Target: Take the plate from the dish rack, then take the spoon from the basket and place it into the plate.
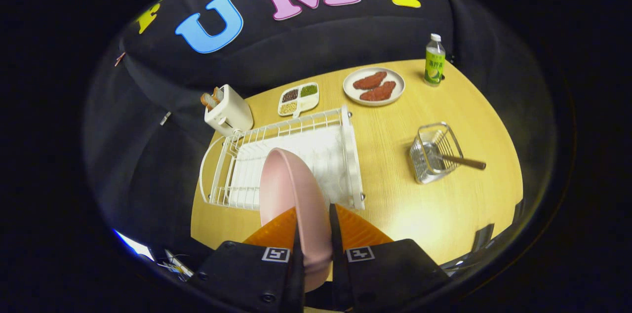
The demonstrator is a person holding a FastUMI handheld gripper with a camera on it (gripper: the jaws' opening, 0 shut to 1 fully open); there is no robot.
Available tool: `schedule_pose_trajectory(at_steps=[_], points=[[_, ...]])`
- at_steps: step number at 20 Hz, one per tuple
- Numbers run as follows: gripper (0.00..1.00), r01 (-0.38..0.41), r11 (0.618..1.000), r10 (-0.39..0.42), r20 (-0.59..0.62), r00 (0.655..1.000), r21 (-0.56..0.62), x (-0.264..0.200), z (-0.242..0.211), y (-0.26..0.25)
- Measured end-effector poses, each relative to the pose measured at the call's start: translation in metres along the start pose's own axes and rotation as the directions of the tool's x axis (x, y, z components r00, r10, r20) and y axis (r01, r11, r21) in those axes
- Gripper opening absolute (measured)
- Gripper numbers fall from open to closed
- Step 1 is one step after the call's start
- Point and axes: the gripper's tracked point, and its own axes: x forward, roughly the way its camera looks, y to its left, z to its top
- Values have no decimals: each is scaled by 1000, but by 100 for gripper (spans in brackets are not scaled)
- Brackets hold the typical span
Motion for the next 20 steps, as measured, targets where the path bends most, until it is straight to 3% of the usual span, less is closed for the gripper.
schedule_pose_trajectory(at_steps=[4,8,13,20], points=[[26,-5,998,10,-79,997,59,0,-63,-13],[27,3,995,9,-114,993,102,25,-95,-23],[27,40,995,-28,-133,991,88,60,-110,-34],[27,15,995,-1,-148,989,98,82,-115,-19]])
